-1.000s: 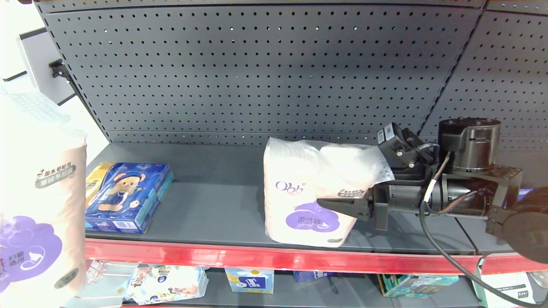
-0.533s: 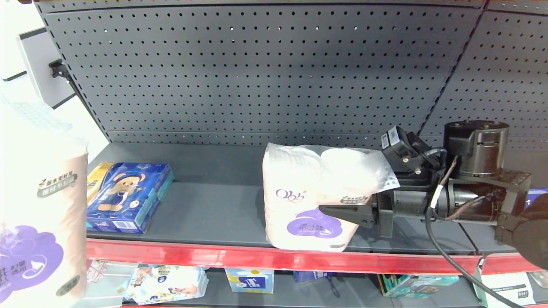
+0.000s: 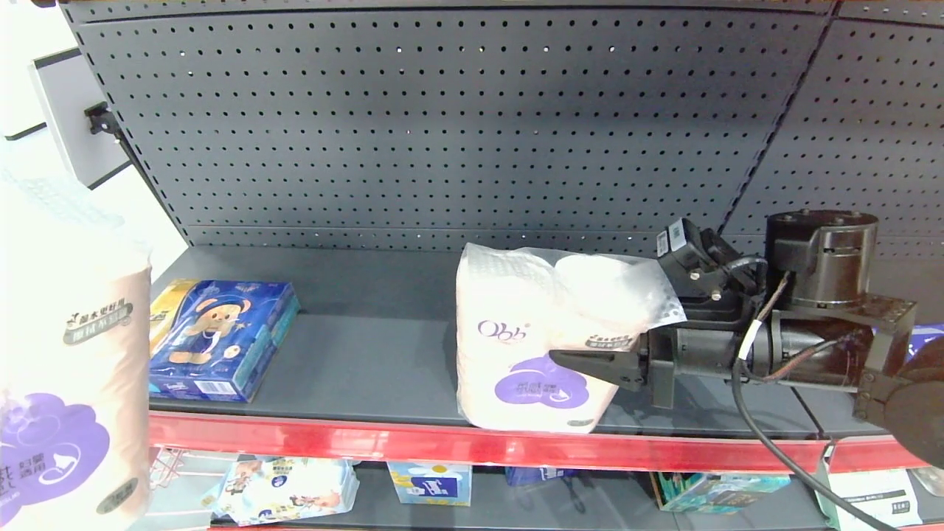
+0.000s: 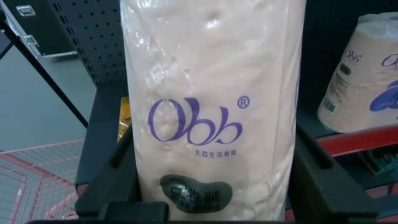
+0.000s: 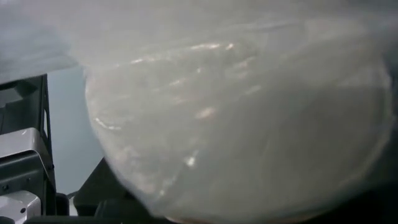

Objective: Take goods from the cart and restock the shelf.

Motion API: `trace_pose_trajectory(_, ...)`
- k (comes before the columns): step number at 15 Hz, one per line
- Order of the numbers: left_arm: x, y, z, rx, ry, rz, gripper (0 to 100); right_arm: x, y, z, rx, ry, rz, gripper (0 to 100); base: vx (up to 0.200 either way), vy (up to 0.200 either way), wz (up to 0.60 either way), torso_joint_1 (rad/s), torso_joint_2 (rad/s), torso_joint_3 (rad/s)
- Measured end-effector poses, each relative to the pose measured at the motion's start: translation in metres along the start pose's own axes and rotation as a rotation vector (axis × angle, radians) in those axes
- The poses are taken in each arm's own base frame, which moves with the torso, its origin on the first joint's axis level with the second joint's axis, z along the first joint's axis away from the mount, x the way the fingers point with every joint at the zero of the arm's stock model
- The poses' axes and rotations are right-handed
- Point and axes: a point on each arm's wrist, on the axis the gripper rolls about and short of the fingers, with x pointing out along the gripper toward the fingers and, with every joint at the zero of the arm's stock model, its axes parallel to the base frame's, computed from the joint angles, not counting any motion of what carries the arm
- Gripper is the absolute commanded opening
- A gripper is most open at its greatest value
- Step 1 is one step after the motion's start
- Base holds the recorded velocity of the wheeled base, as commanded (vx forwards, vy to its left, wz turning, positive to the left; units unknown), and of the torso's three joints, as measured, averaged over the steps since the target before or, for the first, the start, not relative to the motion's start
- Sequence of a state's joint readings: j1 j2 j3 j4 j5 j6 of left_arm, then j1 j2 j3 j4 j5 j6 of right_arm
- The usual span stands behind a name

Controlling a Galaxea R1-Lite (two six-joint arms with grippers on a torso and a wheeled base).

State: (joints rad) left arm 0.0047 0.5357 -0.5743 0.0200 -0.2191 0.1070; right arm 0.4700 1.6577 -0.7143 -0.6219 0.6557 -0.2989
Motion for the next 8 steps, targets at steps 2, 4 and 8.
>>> trace_pose_trajectory(2,-0.0002,-0.0001,-0.0002,-0.002,0.000,0.000,0,-0.0007,0.0014,-0.0013,-0.002,0.004,0.001,0,0.000,0.000,0.00,0.000,0.00,0.000)
trace_pose_trajectory(4,-0.0006,-0.0002,-0.0002,-0.005,-0.002,-0.001,0,-0.0011,0.0022,-0.0024,-0.009,0.007,0.003,100,0.000,0.000,0.00,0.000,0.00,0.000)
trace_pose_trajectory(8,-0.0017,-0.0004,-0.0002,-0.005,-0.005,0.000,0,-0.0027,0.0035,-0.0029,-0.012,0.015,-0.008,100,0.000,0.000,0.00,0.000,0.00,0.000)
